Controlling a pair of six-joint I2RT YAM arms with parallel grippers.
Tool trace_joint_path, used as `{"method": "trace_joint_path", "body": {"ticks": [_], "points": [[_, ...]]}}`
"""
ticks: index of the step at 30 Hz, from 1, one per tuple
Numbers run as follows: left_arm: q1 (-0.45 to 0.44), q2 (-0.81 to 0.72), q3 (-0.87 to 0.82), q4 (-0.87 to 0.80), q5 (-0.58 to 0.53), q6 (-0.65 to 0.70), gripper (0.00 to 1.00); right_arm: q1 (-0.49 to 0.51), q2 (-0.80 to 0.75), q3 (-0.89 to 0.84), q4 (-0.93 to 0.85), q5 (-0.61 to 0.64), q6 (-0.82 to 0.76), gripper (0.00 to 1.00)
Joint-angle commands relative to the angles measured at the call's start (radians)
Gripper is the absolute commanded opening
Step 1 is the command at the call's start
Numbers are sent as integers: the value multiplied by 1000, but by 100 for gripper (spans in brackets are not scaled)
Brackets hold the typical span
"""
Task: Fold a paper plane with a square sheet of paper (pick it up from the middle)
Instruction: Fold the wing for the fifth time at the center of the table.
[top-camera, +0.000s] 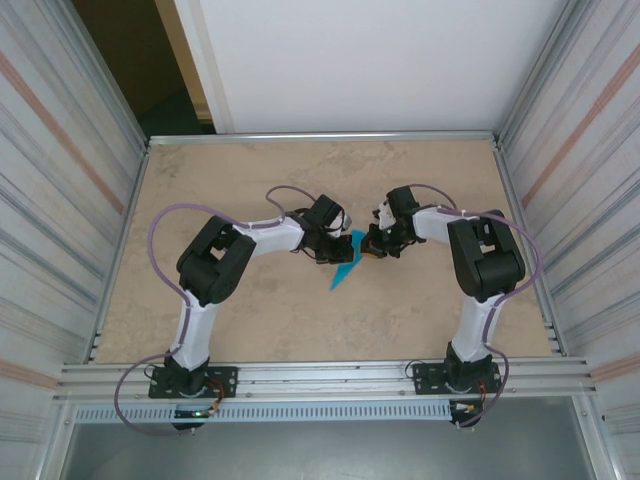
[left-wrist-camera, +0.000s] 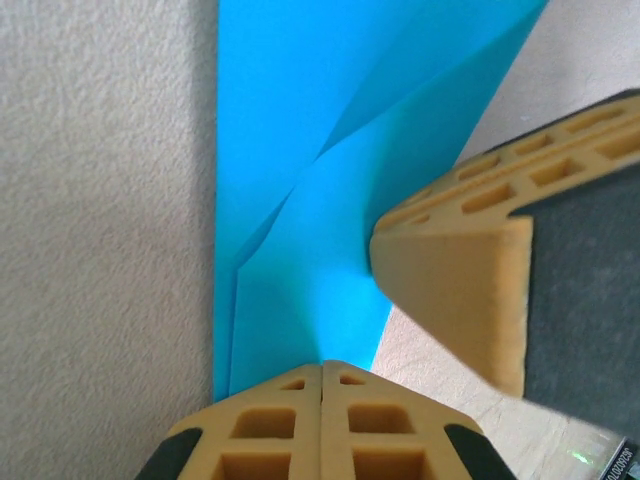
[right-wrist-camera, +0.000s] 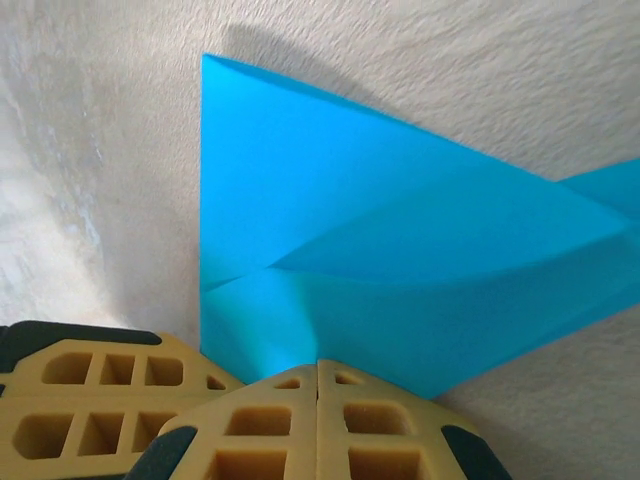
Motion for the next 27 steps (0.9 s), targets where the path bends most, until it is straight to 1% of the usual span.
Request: {"method": "trace_joint_path", "body": {"ticks": [1,9,11,13,17,20,23,27], "points": [[27,41,-67,-179,-97,2,0,-77,55,32,7,66,-26,6],[39,39,-85,-181,-82,20,0,-189,148,165,-9,92,16,7],[38,40,-75,-181,-76,21,0,-196,128,173,-10,99,16,7],[39,41,-63,-181,-70,24,0,-193,73,163,-7,90,14,7],[38,41,-41,-181,-61,27,0,-157,-51,99,13,73,15,7],[38,37,-26,-176,-53,27,0,-96,-129,28,39,75,27,7],[38,36,-16,-173,-47,27,0,-26,-141,-12,63,69,53,7],[38,36,-10,-168,-38,27,0,36,-91,-11,102,47,78,6]]}}
